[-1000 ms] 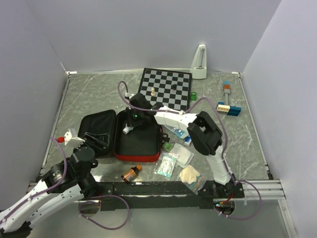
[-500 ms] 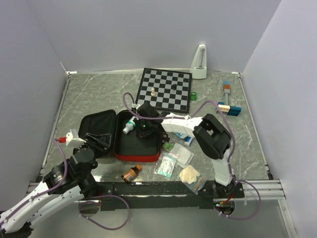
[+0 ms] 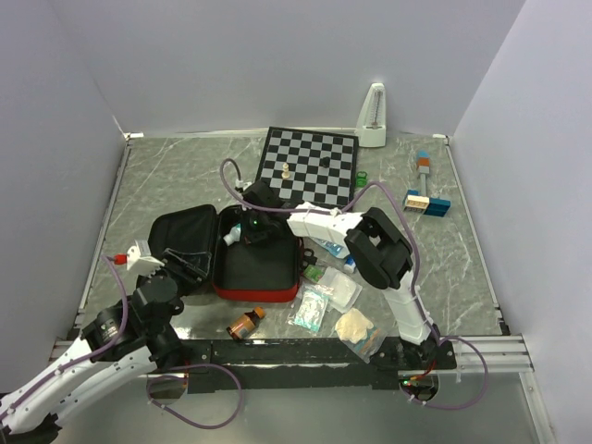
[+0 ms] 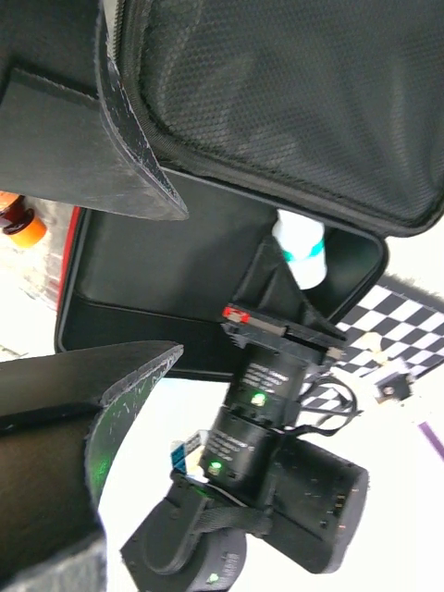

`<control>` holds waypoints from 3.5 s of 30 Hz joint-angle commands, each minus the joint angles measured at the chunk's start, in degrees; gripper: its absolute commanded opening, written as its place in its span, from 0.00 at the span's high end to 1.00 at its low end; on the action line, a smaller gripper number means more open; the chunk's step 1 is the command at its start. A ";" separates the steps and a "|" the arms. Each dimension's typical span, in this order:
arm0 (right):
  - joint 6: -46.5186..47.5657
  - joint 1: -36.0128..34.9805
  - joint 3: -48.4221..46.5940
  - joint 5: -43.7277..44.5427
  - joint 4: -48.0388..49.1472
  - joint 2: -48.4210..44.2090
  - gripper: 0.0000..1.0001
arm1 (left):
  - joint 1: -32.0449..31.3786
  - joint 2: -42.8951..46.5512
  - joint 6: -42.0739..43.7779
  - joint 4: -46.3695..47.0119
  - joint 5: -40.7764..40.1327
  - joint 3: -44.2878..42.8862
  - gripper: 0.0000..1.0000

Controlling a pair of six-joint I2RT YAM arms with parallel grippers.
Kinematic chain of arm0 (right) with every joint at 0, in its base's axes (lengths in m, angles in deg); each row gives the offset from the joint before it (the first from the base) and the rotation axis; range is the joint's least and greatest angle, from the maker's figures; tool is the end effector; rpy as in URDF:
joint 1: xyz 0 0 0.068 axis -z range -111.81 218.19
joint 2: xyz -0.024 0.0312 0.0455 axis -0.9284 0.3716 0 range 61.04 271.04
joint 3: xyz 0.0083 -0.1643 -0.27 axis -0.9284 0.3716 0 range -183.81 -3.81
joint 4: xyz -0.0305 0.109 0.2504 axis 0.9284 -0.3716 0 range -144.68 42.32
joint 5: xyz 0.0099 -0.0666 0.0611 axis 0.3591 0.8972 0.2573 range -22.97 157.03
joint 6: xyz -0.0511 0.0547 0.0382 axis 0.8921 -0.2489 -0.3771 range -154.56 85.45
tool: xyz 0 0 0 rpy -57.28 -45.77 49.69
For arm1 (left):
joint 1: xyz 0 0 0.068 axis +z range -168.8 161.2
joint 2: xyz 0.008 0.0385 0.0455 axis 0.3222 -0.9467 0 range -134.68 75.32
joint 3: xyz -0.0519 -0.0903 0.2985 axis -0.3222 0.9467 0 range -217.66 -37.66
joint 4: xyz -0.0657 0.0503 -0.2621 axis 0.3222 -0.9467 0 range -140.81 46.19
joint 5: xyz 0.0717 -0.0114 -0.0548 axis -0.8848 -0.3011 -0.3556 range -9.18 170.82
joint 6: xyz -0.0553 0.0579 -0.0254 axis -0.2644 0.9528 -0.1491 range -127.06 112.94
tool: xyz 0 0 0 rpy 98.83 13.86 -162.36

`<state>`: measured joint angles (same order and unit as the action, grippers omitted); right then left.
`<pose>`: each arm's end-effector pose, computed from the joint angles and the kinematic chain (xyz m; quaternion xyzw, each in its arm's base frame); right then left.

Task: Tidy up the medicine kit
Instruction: Place the pill bottle in the medicine box, then pick up the pill bottle at the center of the board.

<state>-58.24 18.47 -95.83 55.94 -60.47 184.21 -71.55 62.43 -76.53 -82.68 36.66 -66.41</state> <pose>0.3429 0.4264 0.1875 -0.2431 0.8839 0.3040 0.2591 0.0825 -0.0238 0.2613 -0.3176 0.7344 -0.2963 0.5215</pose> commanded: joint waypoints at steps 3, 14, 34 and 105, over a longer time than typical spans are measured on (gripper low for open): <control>-2.07 1.73 -4.31 3.79 3.82 0.33 1.00 | -0.16 -1.09 -0.57 -0.77 3.90 -0.96 0.41; -2.86 1.11 24.25 11.09 10.27 -34.29 0.19 | -0.25 -11.25 8.27 8.17 16.27 0.63 0.39; -1.81 1.11 43.94 18.56 -3.99 -69.64 0.20 | -16.84 -34.13 3.65 -2.95 25.81 -8.24 0.04; -2.69 1.11 52.65 16.19 -4.78 -78.79 0.20 | -22.22 -64.02 22.87 -1.82 27.81 -18.43 0.09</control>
<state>-60.93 19.48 -43.86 71.96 -66.27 106.53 -93.86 -1.02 -61.97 -85.13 64.50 -79.88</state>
